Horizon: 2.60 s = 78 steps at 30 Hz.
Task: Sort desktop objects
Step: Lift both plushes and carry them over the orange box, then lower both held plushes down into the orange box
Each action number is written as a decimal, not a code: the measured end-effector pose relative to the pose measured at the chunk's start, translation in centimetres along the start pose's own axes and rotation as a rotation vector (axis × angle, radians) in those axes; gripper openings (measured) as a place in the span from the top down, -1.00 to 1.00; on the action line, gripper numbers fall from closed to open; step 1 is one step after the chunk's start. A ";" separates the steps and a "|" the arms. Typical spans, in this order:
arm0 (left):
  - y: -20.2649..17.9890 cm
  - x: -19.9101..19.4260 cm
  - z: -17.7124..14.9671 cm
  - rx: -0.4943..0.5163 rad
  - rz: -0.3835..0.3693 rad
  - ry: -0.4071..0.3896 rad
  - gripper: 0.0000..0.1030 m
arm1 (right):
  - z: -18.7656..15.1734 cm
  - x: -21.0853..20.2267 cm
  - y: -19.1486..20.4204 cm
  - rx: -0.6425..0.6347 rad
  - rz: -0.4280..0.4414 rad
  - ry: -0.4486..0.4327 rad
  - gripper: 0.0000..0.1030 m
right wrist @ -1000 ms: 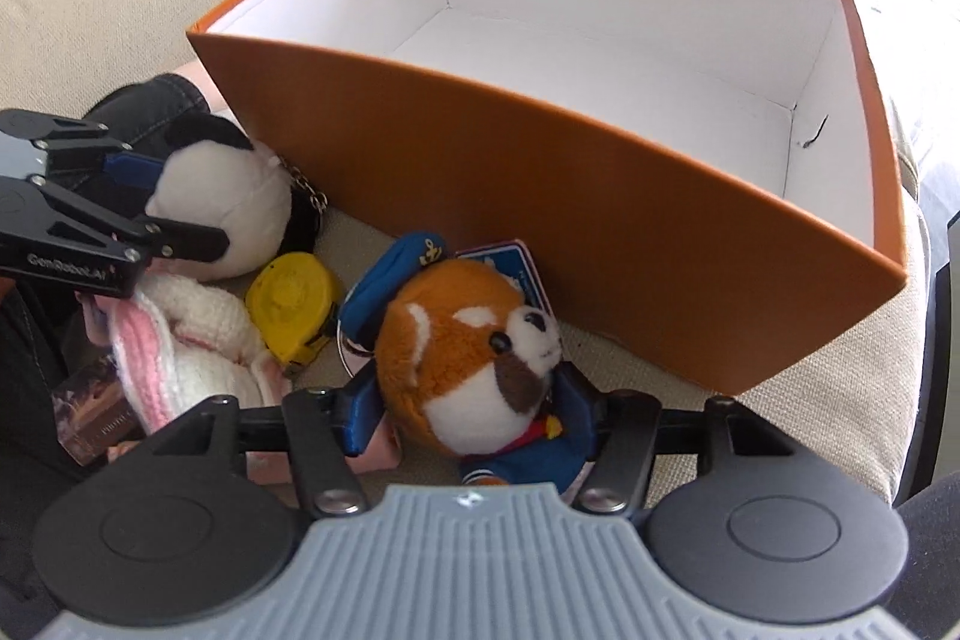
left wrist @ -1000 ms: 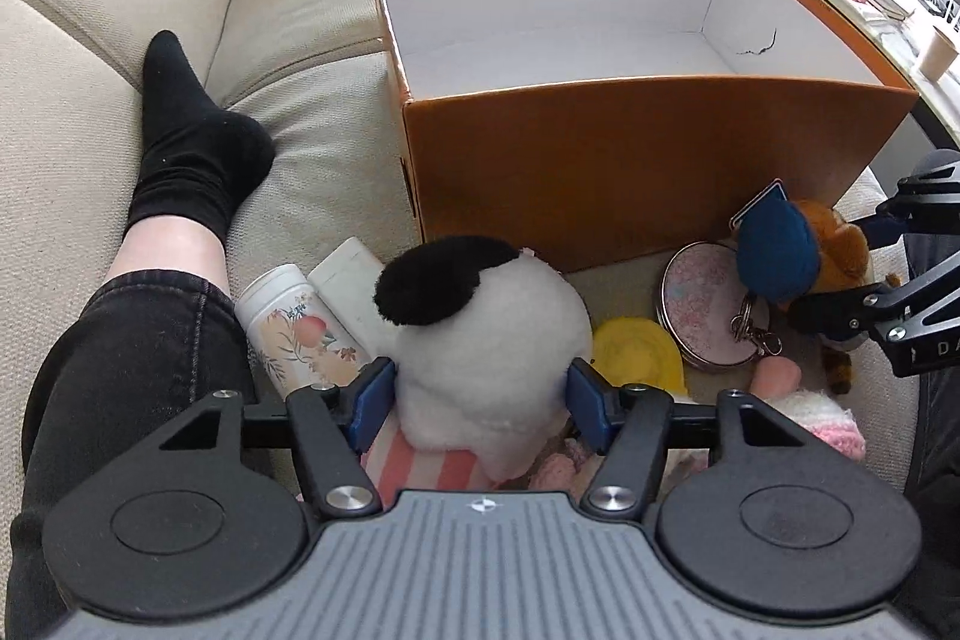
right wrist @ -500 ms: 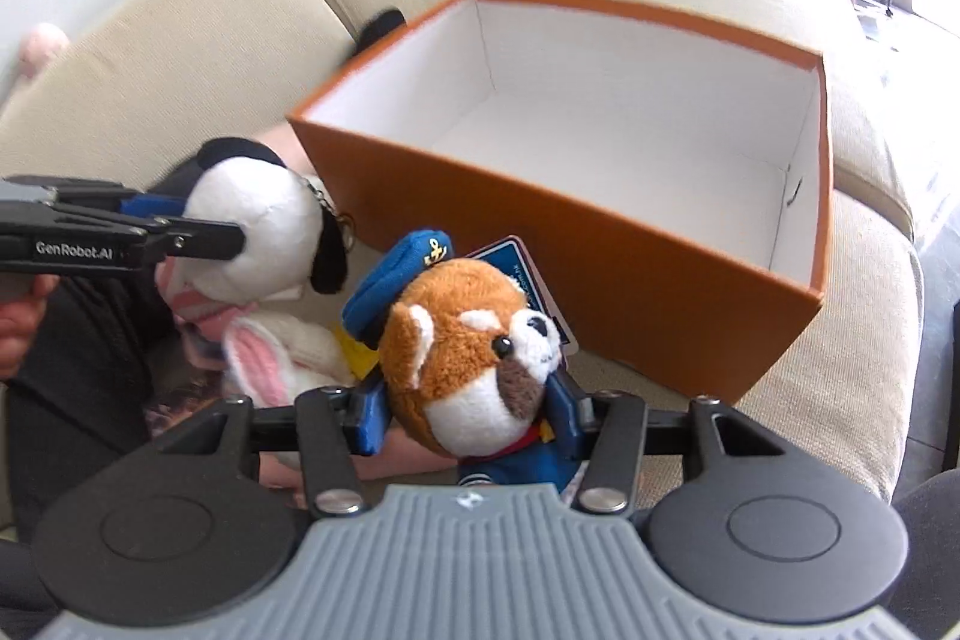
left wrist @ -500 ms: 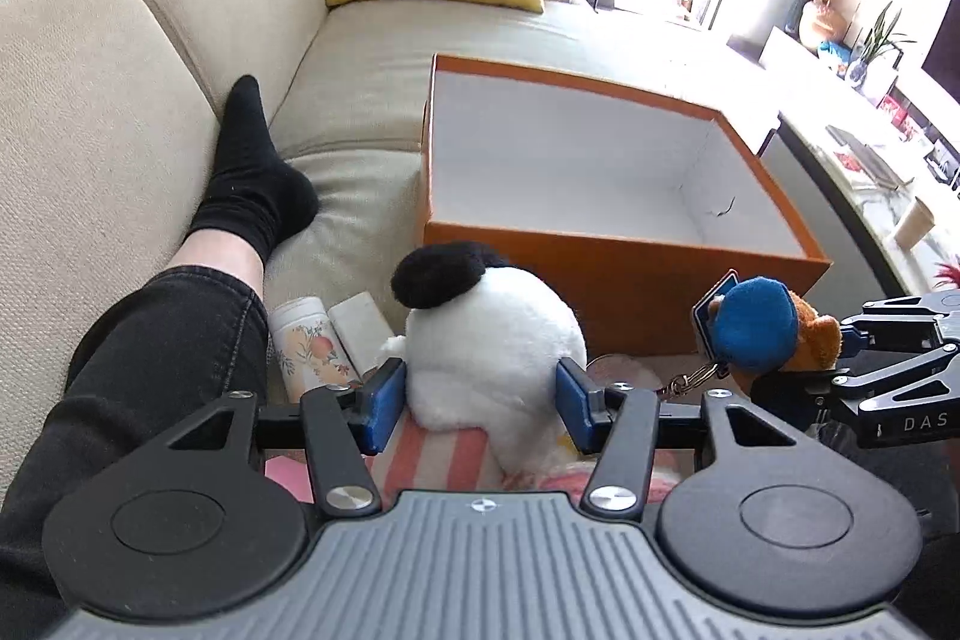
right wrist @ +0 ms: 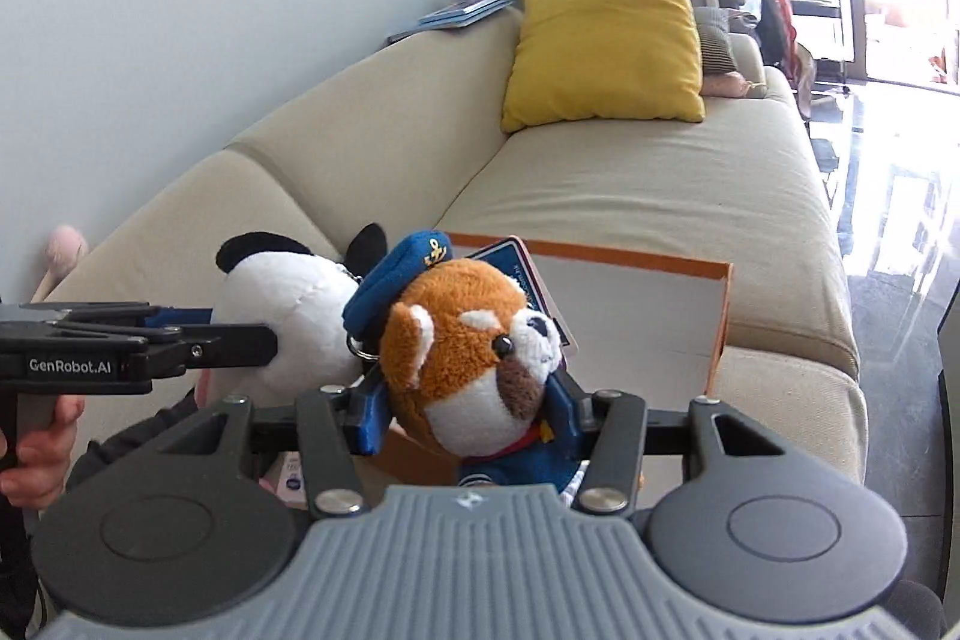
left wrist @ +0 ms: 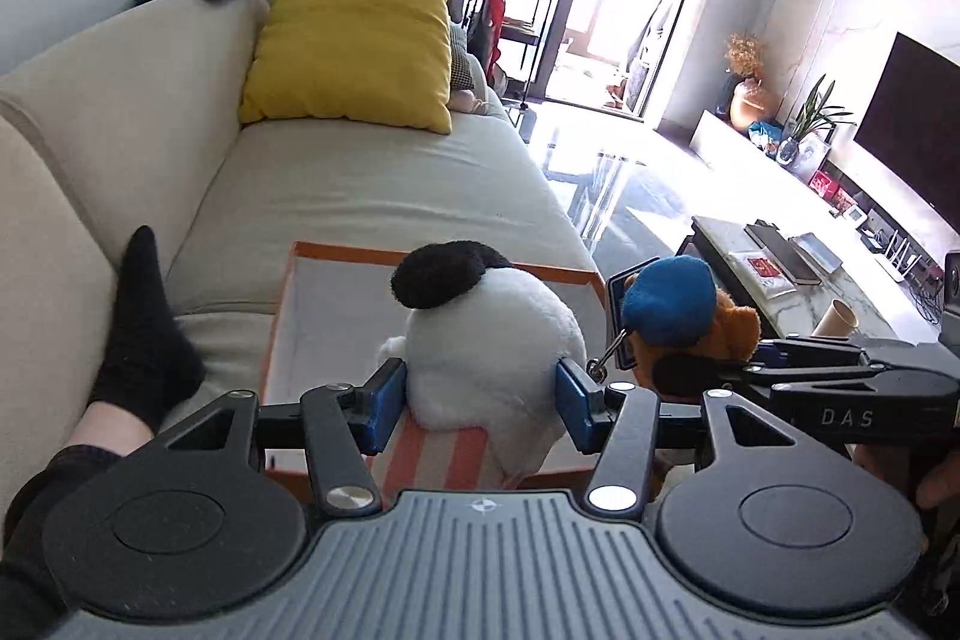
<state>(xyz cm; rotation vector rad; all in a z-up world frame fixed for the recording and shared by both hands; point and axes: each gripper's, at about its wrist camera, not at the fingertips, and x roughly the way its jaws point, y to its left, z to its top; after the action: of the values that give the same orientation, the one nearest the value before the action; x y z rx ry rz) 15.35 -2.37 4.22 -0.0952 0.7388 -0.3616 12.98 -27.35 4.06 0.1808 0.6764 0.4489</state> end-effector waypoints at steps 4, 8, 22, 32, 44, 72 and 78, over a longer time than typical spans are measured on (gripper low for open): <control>-1.0 6.0 0.1 -0.040 -0.019 0.090 -0.20 | 0.1 3.6 -2.1 0.046 -0.067 0.043 -0.04; -1.7 10.1 -1.3 -0.037 0.003 0.163 -0.20 | -1.3 6.0 -4.7 0.129 -0.063 0.105 -0.04; -0.5 14.7 -3.7 -0.063 0.063 0.353 -0.19 | -2.3 10.6 -6.6 0.232 -0.074 0.348 -0.04; 1.8 15.4 -3.8 -0.123 0.033 0.419 -0.22 | -1.4 12.3 -5.6 0.218 -0.135 0.433 -0.05; 3.0 15.3 -3.9 -0.188 -0.073 0.426 0.07 | 0.0 13.5 -6.4 0.318 -0.154 0.496 -0.12; 1.4 16.2 -4.4 -0.169 -0.094 0.433 0.05 | 2.4 20.5 -4.9 -0.493 -0.089 0.656 -0.14; 1.0 16.8 -4.3 -0.165 -0.085 0.439 0.07 | 0.8 22.0 -4.7 -0.631 -0.128 0.688 -0.13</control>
<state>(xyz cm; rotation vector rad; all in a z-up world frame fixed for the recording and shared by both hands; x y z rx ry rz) 24.16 -7.21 -9.90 -0.2076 1.2013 -0.4078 30.27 -21.55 -9.10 -0.6400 1.1711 0.5845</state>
